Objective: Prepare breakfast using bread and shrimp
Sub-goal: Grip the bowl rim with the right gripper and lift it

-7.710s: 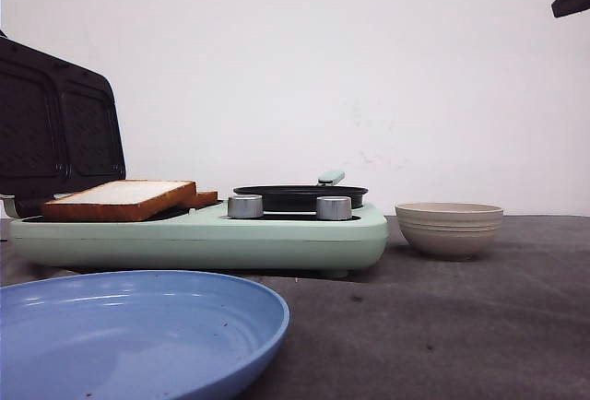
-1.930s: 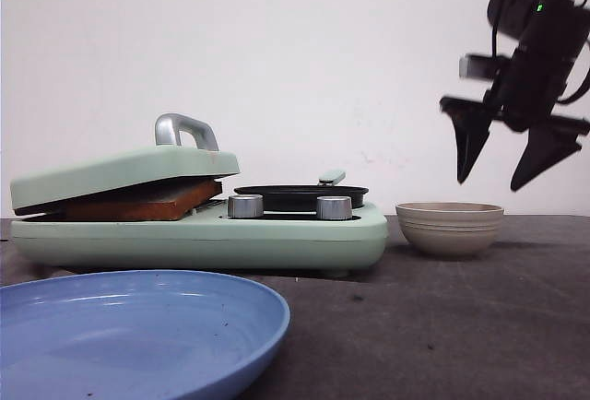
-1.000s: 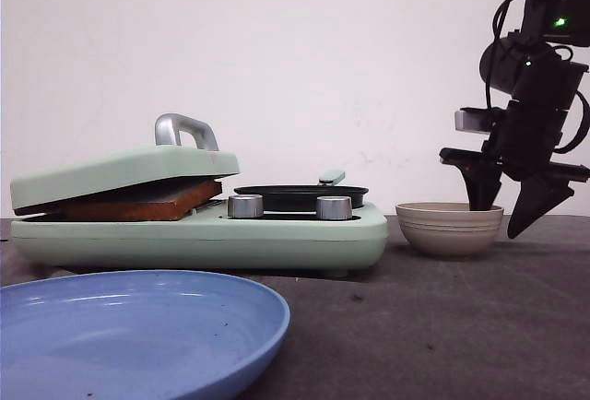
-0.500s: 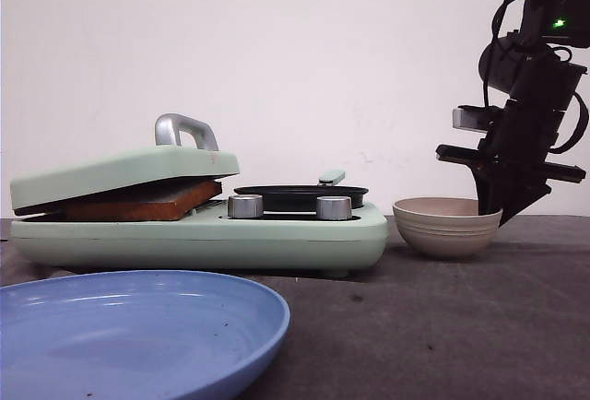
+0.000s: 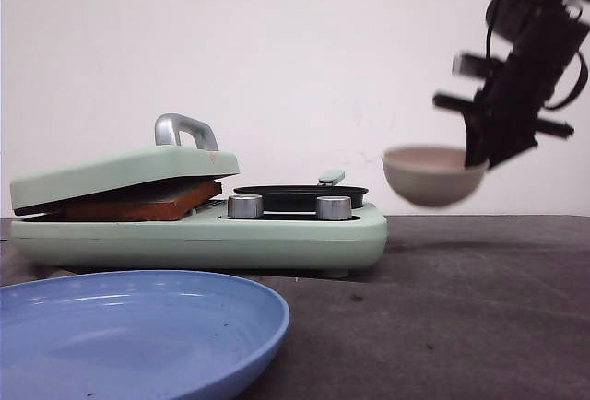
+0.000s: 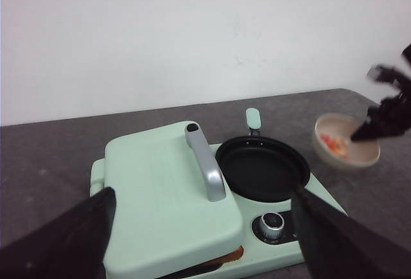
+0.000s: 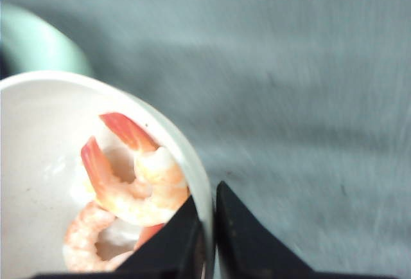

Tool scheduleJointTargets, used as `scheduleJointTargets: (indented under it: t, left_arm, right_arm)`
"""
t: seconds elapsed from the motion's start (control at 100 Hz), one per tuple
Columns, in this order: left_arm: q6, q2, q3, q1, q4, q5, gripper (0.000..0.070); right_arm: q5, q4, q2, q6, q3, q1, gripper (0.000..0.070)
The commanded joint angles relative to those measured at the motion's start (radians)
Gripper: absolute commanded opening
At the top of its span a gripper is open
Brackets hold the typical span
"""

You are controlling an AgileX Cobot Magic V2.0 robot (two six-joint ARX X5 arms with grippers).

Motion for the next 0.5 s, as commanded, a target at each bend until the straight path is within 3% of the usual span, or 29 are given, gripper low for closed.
scheduleJointTargets:
  t: [0.0, 0.29, 0.49]
  left_arm:
    - [0.009, 0.005, 0.003, -0.003, 0.011, -0.003, 0.0470]
    - [0.008, 0.005, 0.003, -0.003, 0.011, -0.003, 0.0469]
    - [0.008, 0.005, 0.003, -0.003, 0.011, -0.003, 0.0469]
  right_arm:
    - [-0.029, 0.024, -0.001, 0.044, 0.022, 0.006, 0.0000]
    - [-0.055, 0.138, -0.021, 0.084, 0.023, 0.091, 0.0000]
    - [0.036, 0.290, -0.021, 0.035, 0.023, 0.192, 0.0000]
